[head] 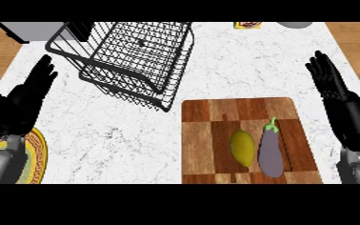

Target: Pick the lemon from the cutting board and place it in the tiered basket

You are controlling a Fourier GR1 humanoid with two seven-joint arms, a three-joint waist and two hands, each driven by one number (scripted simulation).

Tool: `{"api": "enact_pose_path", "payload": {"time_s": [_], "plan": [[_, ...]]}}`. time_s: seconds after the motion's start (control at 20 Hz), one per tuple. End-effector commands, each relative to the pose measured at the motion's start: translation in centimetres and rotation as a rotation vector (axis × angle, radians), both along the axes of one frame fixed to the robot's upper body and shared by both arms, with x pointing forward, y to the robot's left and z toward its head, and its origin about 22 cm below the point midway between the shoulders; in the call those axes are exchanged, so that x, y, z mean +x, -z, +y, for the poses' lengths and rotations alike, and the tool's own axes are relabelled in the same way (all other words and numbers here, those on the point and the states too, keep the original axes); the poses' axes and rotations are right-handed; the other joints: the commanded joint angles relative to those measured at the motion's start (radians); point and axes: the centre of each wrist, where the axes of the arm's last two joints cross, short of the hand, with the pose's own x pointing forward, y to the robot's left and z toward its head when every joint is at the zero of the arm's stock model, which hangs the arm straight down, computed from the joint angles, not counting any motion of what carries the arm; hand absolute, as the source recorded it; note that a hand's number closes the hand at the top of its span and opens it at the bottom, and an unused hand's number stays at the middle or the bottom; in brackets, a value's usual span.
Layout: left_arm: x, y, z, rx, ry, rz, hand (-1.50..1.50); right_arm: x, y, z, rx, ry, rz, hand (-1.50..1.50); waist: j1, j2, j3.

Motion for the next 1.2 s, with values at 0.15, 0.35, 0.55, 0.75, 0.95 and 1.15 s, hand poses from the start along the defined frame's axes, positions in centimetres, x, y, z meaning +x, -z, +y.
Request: {"api": "enact_pose_path", "payload": {"time_s": [0.15,0.35,0.55,0.75,0.95,1.15], "plan": [[0.6,-2.7,-3.8,0.189,0.169,-0.184,0.00,1.2,-2.2,10.6,0.108,-0.366,-0.019,1.50,0.043,0.002,-0.024],[0.1,-1.8,-4.3,0.213,0.201,-0.195,0.00,1.3,0.4,5.1,-0.114,0.219,0.134,1.50,-0.022,-0.004,-0.033],[-2.2,-0.6,-6.8,0.233,0.246,-0.215,0.00,-0.4,2.3,14.4,0.173,0.234,0.140,-1.50,0.024,0.000,-0.024],[-2.8,0.5,-6.5,0.247,0.233,-0.230,0.00,-2.3,-3.3,15.4,0.046,0.156,0.151,-1.50,0.008,-0.001,-0.025],[-2.9,1.1,-6.5,0.231,0.246,-0.204,0.00,-1.3,-2.9,13.8,-0.325,0.120,0.379,-1.50,0.000,-0.006,-0.030],[-2.8,1.3,-7.5,0.253,0.227,-0.201,0.00,-1.4,-3.7,13.2,-0.685,0.180,0.509,-1.50,-0.011,-0.013,-0.035]]}}
